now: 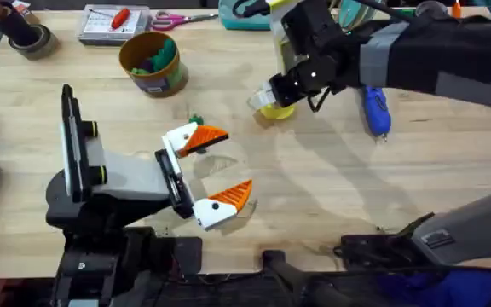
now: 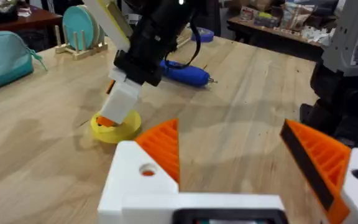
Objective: Pick up the gripper from the table and insert it into the empty holder that is missing its gripper. Then pick up a screw, insert it into the mounting hole, and use the screwdriver to tighten it. Finally, clean up the table by picking up the vegetable and placing it into the bucket.
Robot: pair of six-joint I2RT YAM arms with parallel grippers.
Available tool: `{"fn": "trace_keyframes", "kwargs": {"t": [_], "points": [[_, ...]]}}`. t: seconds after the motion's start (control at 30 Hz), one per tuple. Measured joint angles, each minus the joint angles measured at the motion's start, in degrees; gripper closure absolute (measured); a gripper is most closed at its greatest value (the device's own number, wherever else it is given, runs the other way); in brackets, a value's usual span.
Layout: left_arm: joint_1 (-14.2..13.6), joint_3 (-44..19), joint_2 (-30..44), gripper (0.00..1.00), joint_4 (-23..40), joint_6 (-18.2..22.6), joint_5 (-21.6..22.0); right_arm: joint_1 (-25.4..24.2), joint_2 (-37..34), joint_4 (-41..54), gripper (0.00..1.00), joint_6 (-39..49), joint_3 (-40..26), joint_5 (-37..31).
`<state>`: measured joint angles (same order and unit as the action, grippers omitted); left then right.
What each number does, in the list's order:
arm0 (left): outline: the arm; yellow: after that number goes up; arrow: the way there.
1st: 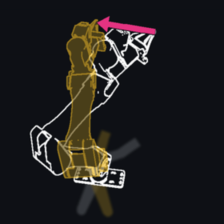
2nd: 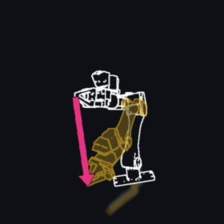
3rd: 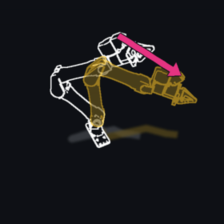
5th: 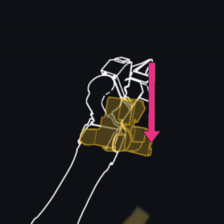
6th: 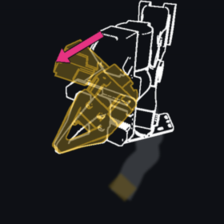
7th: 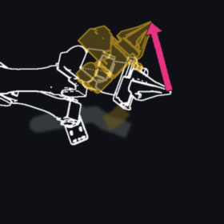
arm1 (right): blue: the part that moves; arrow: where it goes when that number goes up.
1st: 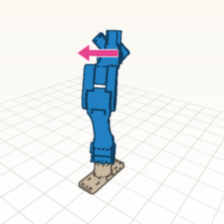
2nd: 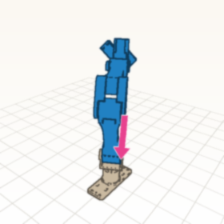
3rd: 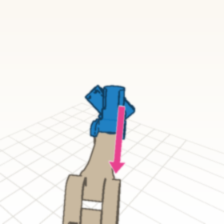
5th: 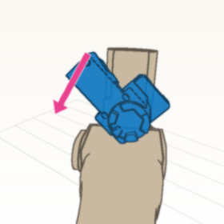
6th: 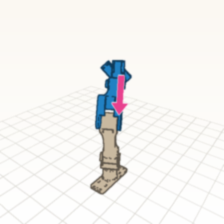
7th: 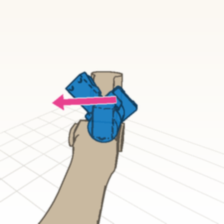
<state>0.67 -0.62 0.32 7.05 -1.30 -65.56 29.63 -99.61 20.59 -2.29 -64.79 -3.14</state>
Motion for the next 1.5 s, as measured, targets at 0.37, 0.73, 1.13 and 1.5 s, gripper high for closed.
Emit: {"fn": "trace_keyframes", "kwargs": {"t": [0.37, 0.73, 1.13, 1.5], "points": [[0.0, 0.0, 0.0, 0.016, 0.0, 0.0, 0.0, 1.7, -0.5, -1.3, 0.124, 0.0, -0.1, 0.0], [0.0, 0.0, 0.0, 0.016, 0.0, 0.0, 0.0, 1.9, -2.3, -2.0, 0.213, 0.0, -0.1, 0.0], [0.0, 0.0, 0.0, 0.016, 0.0, 0.0, 0.0, 1.9, -2.3, -2.2, 0.298, 0.0, -0.1, 0.0], [0.0, 0.0, 0.0, 0.016, 0.0, 0.0, 0.0, 1.9, -3.3, 2.1, 0.292, 0.0, -4.1, 0.0]]}}
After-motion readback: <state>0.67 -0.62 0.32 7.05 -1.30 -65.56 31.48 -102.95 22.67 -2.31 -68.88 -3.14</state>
